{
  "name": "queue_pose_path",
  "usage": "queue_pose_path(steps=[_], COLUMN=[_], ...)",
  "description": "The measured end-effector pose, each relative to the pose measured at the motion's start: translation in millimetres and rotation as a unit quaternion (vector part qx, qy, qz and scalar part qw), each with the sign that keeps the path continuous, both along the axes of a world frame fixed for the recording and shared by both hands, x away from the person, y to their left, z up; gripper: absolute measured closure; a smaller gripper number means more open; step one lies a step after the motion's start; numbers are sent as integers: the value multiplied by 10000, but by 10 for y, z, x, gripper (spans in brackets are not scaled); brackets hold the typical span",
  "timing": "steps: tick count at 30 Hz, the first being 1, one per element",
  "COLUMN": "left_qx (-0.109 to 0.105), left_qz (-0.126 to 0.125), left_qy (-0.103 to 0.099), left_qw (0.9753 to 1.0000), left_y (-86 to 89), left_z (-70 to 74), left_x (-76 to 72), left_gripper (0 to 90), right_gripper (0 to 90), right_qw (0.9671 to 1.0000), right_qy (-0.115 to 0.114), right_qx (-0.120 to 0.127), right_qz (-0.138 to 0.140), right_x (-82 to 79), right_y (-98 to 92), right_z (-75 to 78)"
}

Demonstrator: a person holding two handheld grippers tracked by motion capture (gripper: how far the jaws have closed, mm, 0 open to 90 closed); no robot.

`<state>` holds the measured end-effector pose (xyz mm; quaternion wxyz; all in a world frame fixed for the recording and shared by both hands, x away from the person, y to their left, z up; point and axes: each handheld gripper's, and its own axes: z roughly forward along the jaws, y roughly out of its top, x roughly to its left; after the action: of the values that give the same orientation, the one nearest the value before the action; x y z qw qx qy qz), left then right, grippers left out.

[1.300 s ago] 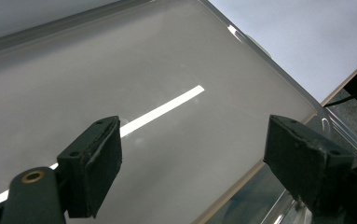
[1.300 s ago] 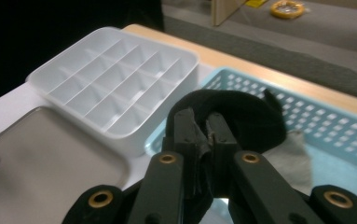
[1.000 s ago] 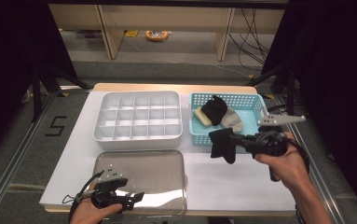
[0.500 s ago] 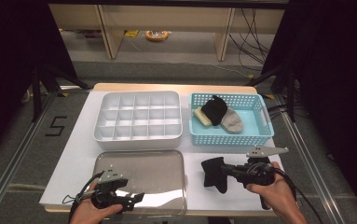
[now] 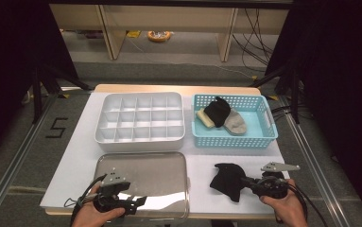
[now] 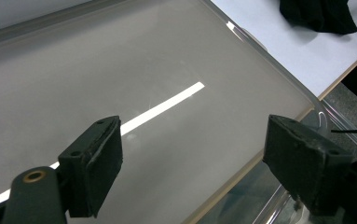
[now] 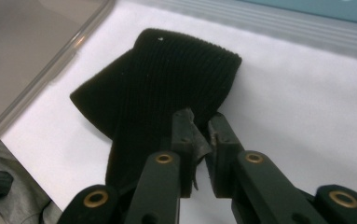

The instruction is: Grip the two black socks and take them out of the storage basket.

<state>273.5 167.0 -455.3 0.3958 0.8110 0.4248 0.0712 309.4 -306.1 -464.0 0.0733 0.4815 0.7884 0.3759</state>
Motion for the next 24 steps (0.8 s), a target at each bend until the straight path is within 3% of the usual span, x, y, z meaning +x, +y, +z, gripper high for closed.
queue_pose_path(steps=[3,5,6,7,8,9,10,11,13,14,17,18,19,20,22,23,24], left_qx=[-3,32,18,16,4,-3,-38,-7,3,6,20,16,12,20,11,7,20], left_qz=[-20,-86,-77,-101,-92,-86,-58,-18,-17,-16,-69,-67,-55,-55,-60,-63,-53], left_qy=[38,6,1,31,29,29,19,-15,-8,-2,-7,3,18,17,11,7,9], left_qw=[10000,10000,10000,9999,10000,10000,10000,10000,10000,10000,10000,10000,10000,10000,10000,10000,10000], left_y=[-5,-5,-9,-8,-11,-13,-21,-22,-21,-20,-18,-17,-17,-15,-16,-16,-15], left_z=[-7,2,3,8,9,10,9,10,9,9,7,4,0,-3,-2,-2,-2], left_x=[-5,-14,-15,-11,-10,-10,-11,-13,-14,-15,-14,-14,-13,-10,-8,-9,-9], left_gripper=[189,189,189,190,189,189,190,189,189,189,189,189,189,190,189,190,189], right_gripper=[743,676,629,592,573,554,539,531,516,508,503,503,502,497,494,490,484], right_qw=[9999,9992,9987,9987,9978,9973,9973,9968,9970,9965,9974,9961,9960,9967,9960,9961,9946], right_qy=[-38,-129,-43,-268,-253,-501,-323,-583,-564,-661,-479,-617,-575,-392,-432,-325,-461], right_qx=[-152,-286,-268,-222,-167,-316,-227,-294,-352,-419,-492,-627,-684,-707,-786,-820,-919], right_qz=[-38,-237,-431,-366,-589,-426,-626,-471,-400,-293,-214,-75,-23,-80,35,57,161], right_x=[7,6,-19,2,-19,5,-26,5,12,51,131,185,225,239,316,343,391], right_y=[3,-5,10,-19,7,-16,42,46,158,201,399,434,493,561,639,680,702], right_z=[-4,37,88,121,173,210,268,295,354,365,371,351,343,339,311,299,275])
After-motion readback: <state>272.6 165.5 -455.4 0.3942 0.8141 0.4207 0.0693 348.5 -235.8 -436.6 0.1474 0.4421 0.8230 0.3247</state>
